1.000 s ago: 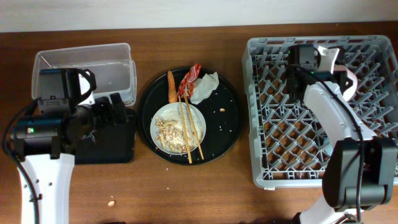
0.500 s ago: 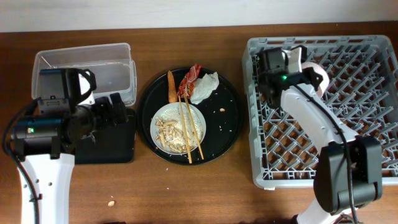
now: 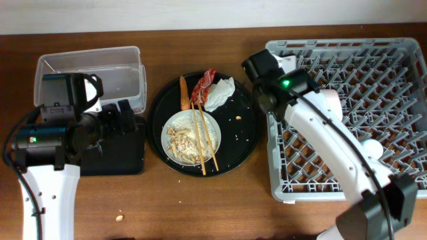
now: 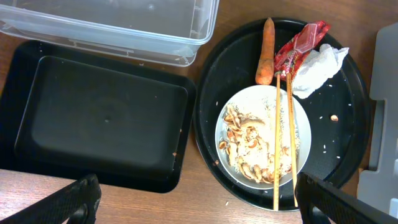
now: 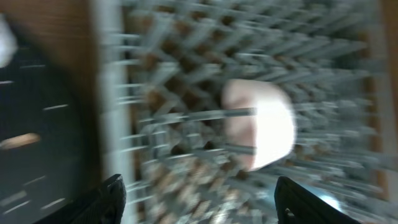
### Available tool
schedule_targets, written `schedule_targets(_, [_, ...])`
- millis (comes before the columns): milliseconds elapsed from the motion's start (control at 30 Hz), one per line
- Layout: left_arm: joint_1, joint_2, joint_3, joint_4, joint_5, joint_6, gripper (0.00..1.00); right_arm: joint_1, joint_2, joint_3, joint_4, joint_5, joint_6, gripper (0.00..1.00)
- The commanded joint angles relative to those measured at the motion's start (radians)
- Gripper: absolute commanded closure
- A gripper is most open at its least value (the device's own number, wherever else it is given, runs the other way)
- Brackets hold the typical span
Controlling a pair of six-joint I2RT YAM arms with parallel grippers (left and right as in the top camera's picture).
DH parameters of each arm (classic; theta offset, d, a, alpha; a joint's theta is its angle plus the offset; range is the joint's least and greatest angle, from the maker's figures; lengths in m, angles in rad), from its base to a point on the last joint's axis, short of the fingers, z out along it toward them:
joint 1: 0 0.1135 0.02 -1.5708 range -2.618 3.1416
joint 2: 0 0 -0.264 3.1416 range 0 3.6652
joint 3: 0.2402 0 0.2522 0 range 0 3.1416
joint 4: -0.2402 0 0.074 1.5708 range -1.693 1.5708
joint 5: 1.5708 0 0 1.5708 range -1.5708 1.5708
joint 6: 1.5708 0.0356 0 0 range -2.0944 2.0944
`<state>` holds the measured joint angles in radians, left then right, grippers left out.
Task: Sort waste into correct bins and load items into the dishwasher rack
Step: 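Set the pink bowl upright in the rack and retract the right gripper, then grasp the wooden chopsticks from the plate with the left gripper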
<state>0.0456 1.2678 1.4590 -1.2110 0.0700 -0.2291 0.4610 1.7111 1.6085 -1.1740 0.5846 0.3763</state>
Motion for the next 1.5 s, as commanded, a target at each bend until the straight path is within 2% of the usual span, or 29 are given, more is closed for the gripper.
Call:
schedule_targets(0, [0.003, -0.006, 0.012, 0.001, -0.007, -0.01, 0.01, 0.056, -0.016, 0.019, -0.001, -0.481, -0.002, 0.35])
schedule_targets(67, [0.003, -0.006, 0.012, 0.001, -0.007, -0.01, 0.01, 0.11, -0.021, 0.019, 0.024, -0.705, -0.065, 0.36])
schedule_targets(133, [0.003, -0.006, 0.012, 0.001, -0.007, -0.01, 0.01, 0.173, -0.062, 0.019, 0.059, -0.723, -0.093, 0.35])
schedule_targets(167, [0.003, -0.006, 0.012, 0.002, -0.007, -0.01, 0.01, 0.203, -0.129, 0.021, 0.058, -0.65, -0.1, 0.27])
schedule_targets(233, [0.003, -0.006, 0.012, 0.001, -0.007, -0.01, 0.01, 0.213, -0.27, 0.021, 0.059, -0.452, -0.1, 0.56])
schedule_targets(267, [0.003, -0.006, 0.012, 0.001, -0.007, -0.01, 0.01, 0.211, -0.334, 0.021, 0.051, -0.369, -0.1, 0.02])
schedule_targets(400, [0.003, -0.006, 0.012, 0.002, -0.007, -0.01, 0.01, 0.211, -0.52, 0.021, -0.025, -0.117, -0.111, 0.02])
schedule_targets(500, [0.003, -0.006, 0.012, 0.001, -0.007, -0.01, 0.01, 0.211, -0.622, 0.02, -0.201, -0.059, -0.11, 0.02])
schedule_targets(567, [0.003, -0.006, 0.012, 0.002, -0.007, -0.01, 0.01, 0.205, -0.708, 0.01, -0.21, -0.022, -0.111, 0.02])
schedule_targets(633, [0.003, -0.006, 0.012, 0.001, -0.007, -0.01, 0.01, 0.061, -0.849, -0.073, -0.097, -0.091, -0.126, 0.02])
schedule_targets(667, [0.003, -0.006, 0.012, 0.002, -0.007, -0.01, 0.01, -0.033, -0.917, -0.147, -0.005, -0.175, -0.192, 0.02])
schedule_targets(733, [0.003, -0.006, 0.012, 0.001, -0.007, -0.01, 0.01, -0.183, -1.051, -0.349, 0.192, -0.34, -0.357, 0.02])
schedule_targets(800, [0.003, -0.006, 0.012, 0.001, -0.007, -0.01, 0.01, -0.282, -1.197, -0.564, 0.329, -0.428, -0.395, 0.02])
schedule_targets(933, [0.003, -0.006, 0.012, 0.001, -0.007, -0.01, 0.01, -0.37, -1.487, -1.027, 0.513, -0.508, -0.394, 0.02])
schedule_targets(1033, [0.003, -0.006, 0.012, 0.001, -0.007, -0.01, 0.01, -0.386, -1.71, -1.398, 0.769, -0.583, -0.394, 0.02])
schedule_targets(1067, [0.003, -0.006, 0.012, 0.002, -0.007, -0.01, 0.01, -0.386, -1.702, -1.471, 0.865, -0.582, -0.394, 0.02])
schedule_targets(1133, [0.003, -0.006, 0.012, 0.001, -0.007, -0.01, 0.01, -0.386, -1.708, -1.59, 1.078, -0.599, -0.395, 0.02])
schedule_targets(1167, [0.003, -0.006, 0.012, 0.001, -0.007, -0.01, 0.01, -0.386, -1.708, -1.603, 1.107, -0.603, -0.395, 0.02])
schedule_targets(1467, [0.003, -0.006, 0.012, 0.001, -0.007, -0.01, 0.01, -0.384, -1.705, -1.603, 1.097, -0.6, -0.395, 0.02])
